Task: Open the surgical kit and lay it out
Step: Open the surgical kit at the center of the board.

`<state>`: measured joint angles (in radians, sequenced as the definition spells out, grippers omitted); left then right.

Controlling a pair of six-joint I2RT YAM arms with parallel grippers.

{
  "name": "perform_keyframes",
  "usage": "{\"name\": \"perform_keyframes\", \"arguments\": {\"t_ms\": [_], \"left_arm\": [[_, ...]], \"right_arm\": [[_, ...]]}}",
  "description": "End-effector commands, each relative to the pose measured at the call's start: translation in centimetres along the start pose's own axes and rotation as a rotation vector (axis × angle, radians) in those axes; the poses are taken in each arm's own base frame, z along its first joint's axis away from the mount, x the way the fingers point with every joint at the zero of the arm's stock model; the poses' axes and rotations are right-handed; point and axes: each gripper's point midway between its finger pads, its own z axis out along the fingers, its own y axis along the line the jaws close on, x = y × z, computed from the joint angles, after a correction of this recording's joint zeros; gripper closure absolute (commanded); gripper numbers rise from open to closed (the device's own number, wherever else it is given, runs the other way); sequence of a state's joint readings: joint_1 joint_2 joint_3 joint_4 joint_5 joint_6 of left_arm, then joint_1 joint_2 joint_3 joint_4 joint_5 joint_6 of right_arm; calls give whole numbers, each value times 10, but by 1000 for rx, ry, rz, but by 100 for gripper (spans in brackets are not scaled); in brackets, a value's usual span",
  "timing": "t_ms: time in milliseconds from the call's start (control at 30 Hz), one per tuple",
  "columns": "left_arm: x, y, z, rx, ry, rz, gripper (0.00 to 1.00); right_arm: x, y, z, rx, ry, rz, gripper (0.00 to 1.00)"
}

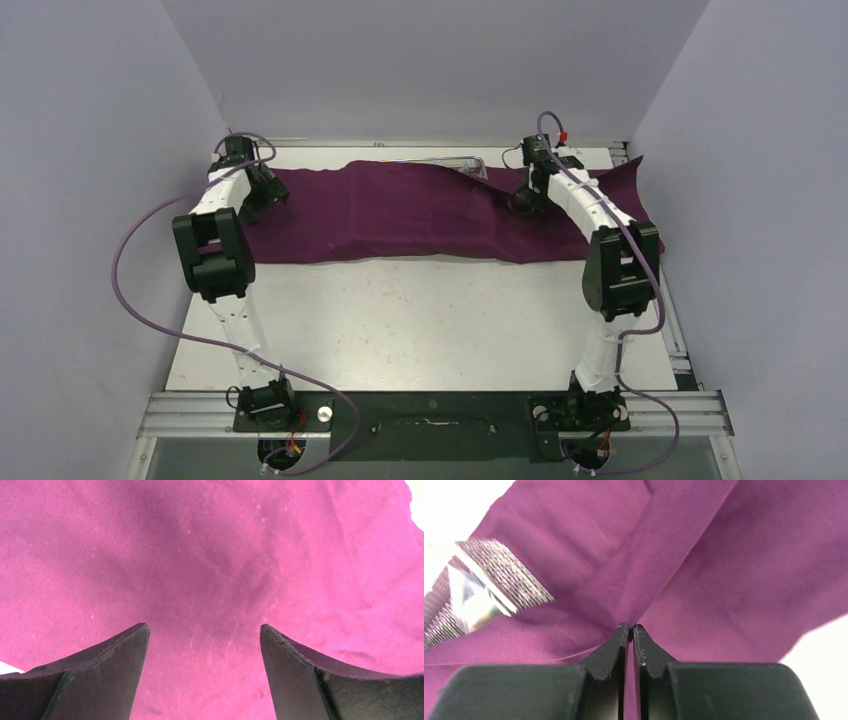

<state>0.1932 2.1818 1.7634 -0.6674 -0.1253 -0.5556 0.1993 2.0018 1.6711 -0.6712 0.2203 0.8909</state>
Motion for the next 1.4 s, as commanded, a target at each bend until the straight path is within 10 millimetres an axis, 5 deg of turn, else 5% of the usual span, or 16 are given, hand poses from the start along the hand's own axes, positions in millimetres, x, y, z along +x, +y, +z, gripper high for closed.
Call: {"name": "perform_keyframes", "arguments": {"t_ms": [0,267,300,333,400,500,867,967,1200,1367], "left_arm": [[-17,-14,-41,83,-74,-27,21],[-10,-12,-48,94,-80,-44,20],[-10,-13,-49,98,-84,-45,20],[-10,-13,-50,99,-85,-49,19],[-12,-15,-51,104,-90,-53,18],[-15,-17,-53,106,-100,-54,17],[-15,-20,-44,111,-91,-56,16],[-16,-24,-42,128,-92,-57,13],[-23,-39,-41,189,-94,-56,11],[-28,-44,-38,200,-95,-61,11]], "right_arm": [[9,-25,-69,-8,-9,15,95],[70,-83,-92,46,43,56,95],[73,-86,-92,45,47,55,93],[73,-89,-92,53,49,53,80],[69,-95,-93,72,40,48,53],[58,-109,-95,103,9,43,32],[23,-220,-64,212,-32,202,22],[19,-229,-46,140,-10,257,12],[15,-198,-20,-93,60,378,12],[26,-202,-7,-82,127,485,15]]}}
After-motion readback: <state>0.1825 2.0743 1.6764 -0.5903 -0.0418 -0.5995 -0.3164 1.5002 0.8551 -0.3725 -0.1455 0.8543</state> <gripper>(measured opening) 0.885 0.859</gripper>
